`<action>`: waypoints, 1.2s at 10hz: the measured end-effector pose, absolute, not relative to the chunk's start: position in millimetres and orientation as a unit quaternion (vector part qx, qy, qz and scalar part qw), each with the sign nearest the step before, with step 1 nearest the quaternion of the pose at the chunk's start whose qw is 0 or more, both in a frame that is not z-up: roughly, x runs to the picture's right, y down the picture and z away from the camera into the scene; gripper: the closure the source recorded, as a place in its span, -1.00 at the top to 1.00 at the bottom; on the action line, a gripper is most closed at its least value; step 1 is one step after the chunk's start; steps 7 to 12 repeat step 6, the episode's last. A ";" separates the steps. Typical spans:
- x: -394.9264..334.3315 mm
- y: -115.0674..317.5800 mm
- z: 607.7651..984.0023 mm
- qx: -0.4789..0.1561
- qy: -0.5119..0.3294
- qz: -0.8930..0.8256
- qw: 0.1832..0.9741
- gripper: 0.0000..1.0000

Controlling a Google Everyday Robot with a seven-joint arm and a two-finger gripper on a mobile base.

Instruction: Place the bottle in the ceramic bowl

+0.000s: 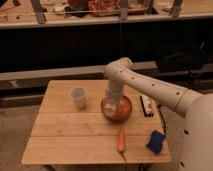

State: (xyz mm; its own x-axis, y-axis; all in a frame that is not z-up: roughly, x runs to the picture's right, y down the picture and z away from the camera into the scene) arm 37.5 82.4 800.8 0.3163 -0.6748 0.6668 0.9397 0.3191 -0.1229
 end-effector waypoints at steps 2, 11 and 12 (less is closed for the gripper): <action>39.0 82.9 801.7 -0.258 -0.257 -0.519 0.773 0.52; 40.9 81.2 802.6 -0.259 -0.256 -0.515 0.776 0.60; 40.9 81.2 802.6 -0.259 -0.256 -0.515 0.776 0.60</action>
